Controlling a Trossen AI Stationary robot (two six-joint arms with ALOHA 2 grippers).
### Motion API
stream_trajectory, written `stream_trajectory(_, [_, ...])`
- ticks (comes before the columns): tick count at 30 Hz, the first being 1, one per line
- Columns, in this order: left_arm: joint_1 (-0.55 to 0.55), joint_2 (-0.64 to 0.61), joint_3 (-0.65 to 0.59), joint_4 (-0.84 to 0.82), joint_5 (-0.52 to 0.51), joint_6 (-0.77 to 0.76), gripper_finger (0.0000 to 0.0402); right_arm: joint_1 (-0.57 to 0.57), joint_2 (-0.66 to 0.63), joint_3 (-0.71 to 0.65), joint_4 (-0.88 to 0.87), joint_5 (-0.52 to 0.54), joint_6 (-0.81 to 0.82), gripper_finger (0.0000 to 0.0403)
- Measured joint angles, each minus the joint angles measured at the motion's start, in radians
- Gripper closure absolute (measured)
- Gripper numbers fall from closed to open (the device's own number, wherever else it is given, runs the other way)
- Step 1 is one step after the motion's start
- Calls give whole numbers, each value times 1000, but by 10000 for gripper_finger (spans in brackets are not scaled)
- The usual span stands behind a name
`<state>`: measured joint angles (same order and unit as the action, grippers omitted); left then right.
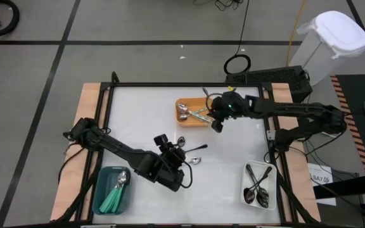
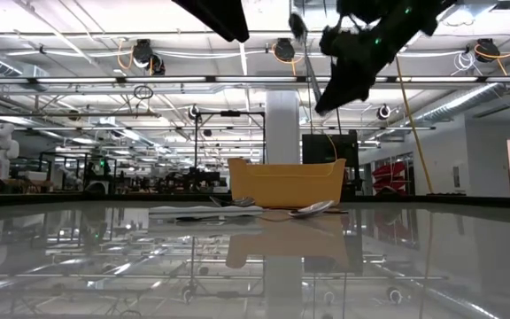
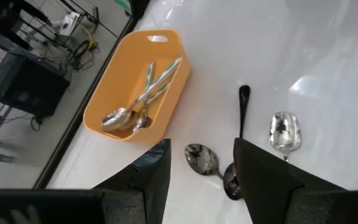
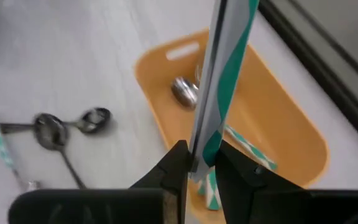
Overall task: Sort silverware by color (type)
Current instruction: Put the white patterned spoon into the yellow bin
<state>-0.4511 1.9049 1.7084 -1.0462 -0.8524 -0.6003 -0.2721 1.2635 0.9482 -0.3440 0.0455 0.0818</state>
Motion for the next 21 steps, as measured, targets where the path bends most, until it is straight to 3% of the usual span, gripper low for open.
stream_trajectory(5, [5, 11, 0, -1, 14, -1, 227, -63, 115, 32, -27, -74, -45, 350])
stream_trajectory(21, [1, 20, 0, 0, 18, 12, 227, -81, 424, 337, -341, -74, -227, 338])
